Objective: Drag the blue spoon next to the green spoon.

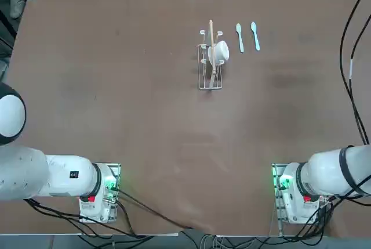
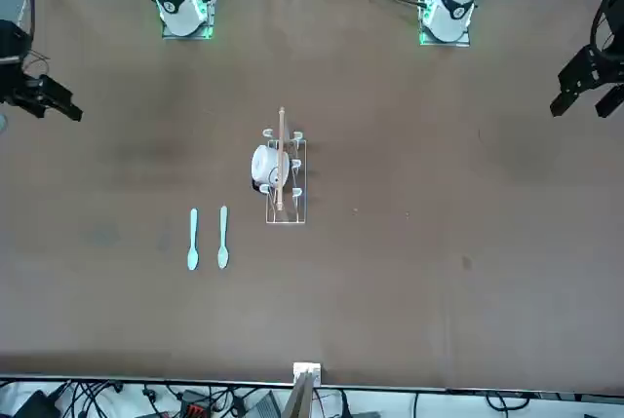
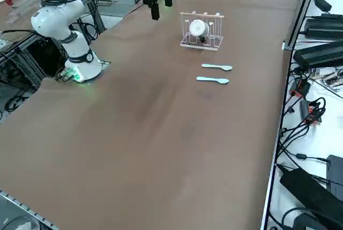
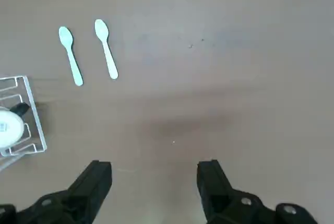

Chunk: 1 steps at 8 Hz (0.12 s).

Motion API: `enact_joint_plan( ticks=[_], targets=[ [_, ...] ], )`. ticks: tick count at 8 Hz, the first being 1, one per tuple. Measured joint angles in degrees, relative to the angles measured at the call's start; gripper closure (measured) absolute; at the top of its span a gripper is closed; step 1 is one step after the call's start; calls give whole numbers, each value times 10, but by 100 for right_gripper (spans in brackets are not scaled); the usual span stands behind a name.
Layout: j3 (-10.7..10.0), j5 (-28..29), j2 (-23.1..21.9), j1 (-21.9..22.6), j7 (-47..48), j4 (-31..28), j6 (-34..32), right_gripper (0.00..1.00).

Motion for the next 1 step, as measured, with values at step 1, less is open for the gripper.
enact_joint_plan(
  ticks=[1],
  targets=[
    [0, 0, 1, 0, 6, 0, 0, 0]
  ],
)
